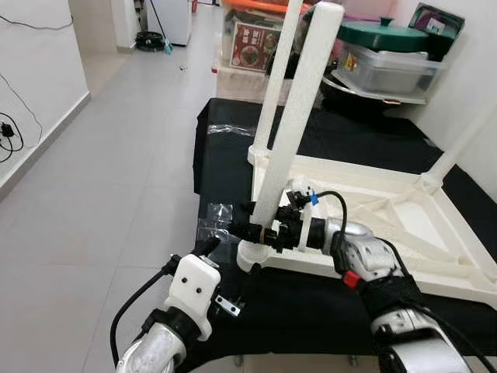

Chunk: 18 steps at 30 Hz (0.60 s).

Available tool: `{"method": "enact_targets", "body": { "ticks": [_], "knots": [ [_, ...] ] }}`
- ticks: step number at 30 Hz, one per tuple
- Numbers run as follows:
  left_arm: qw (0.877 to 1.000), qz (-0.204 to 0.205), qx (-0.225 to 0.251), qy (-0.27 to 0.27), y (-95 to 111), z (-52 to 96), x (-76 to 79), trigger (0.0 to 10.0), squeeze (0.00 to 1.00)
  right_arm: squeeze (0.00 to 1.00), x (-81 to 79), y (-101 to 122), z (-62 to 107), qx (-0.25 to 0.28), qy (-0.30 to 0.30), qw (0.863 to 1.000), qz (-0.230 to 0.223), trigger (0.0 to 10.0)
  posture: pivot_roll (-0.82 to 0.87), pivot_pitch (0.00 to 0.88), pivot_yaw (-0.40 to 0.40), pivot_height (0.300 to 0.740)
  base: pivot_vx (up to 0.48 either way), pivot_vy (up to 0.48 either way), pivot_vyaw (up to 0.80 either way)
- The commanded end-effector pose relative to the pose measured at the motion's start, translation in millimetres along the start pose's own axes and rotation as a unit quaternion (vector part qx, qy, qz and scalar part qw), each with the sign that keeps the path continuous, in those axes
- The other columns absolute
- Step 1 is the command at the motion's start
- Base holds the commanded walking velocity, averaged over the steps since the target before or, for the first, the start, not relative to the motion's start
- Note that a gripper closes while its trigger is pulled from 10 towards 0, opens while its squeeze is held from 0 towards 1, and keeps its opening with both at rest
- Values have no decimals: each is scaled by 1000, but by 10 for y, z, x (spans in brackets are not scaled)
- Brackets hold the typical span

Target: Building children table

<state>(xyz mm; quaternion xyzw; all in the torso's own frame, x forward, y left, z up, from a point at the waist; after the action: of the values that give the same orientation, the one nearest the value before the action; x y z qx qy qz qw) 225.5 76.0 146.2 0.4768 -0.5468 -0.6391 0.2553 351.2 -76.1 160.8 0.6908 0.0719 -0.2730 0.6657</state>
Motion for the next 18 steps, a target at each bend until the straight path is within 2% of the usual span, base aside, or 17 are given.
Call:
{"method": "enact_targets", "body": {
  "ticks": [1, 7, 9, 10, 11, 12, 13, 14, 15, 16, 17, 18],
  "knots": [
    [1000, 2, -1, -3, -17, -3, 22, 10000, 0, 0, -44, 12, -124, -7, 26, 1000, 5, 0, 165, 0, -149, 740, 0, 0, 0],
    [1000, 1, -2, -1, -23, -1, 8, 10000, 0, 0, -5, -31, -162, 1, -1, 1000, 21, 0, 160, 0, -144, 740, 0, 0, 0],
    [1000, 0, -3, -1, -30, 4, 7, 10000, 0, 0, 62, -65, -167, 18, -52, 998, 25, 0, 153, 0, -142, 740, 0, 0, 0],
    [1000, 0, -3, -1, -29, -1, 7, 10000, 0, 0, 187, -55, -163, 43, -128, 991, 25, 0, 149, 0, -141, 740, 0, 0, 0],
    [1000, 1, -2, -1, -28, -5, 8, 10000, 0, 0, 379, -39, -99, 76, -248, 966, 12, 0, 147, 0, -138, 740, 0, 0, 0],
    [1000, 1, -2, -1, -28, -5, 8, 10000, 0, 0, 379, -39, -99, 76, -248, 966, 12, 0, 147, 0, -138, 740, 0, 0, 0],
    [1000, 2, -2, -1, -27, -8, 8, 10000, 0, 0, 500, -39, -30, 95, -329, 939, 3, 0, 147, 0, -138, 740, 0, 0, 0],
    [1000, 2, -2, -1, -27, -8, 8, 10000, 0, 0, 500, -39, -30, 95, -329, 939, 3, 0, 147, 0, -138, 740, 0, 0, 0],
    [1000, 3, -2, -2, -29, -7, 14, 10000, 0, 0, 700, -5, 294, 155, -509, 847, -4, 0, 143, 0, -139, 740, 0, 0, 0],
    [1000, 3, -2, -2, -29, -7, 14, 10000, 0, 0, 700, -5, 294, 155, -509, 847, -4, 0, 143, 0, -139, 740, 0, 0, 0],
    [1000, 2, -2, -3, -31, -7, 14, 10000, 0, 0, 715, -9, 493, 189, -585, 789, -9, 0, 139, 0, -133, 740, 0, 0, 0],
    [1000, 2, -2, -3, -31, -7, 14, 10000, 0, 0, 715, -9, 493, 189, -585, 789, -9, 0, 139, 0, -133, 740, 0, 0, 0]
  ]
}}
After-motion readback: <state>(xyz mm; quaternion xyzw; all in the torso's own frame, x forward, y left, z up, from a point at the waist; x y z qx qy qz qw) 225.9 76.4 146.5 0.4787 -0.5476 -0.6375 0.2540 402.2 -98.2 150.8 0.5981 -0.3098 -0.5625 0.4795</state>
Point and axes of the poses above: a point about 5 cm out from each wrist's last joint towards the gripper, its own z axis pointing back from the gripper into the wrist, its own y axis along the axis of the wrist's last joint, x = y × z, the point moved 3 cm from there along -z, pointing out of the wrist towards the gripper, and after that the axes turned 15 degrees about -z, right-handed, at the moved point
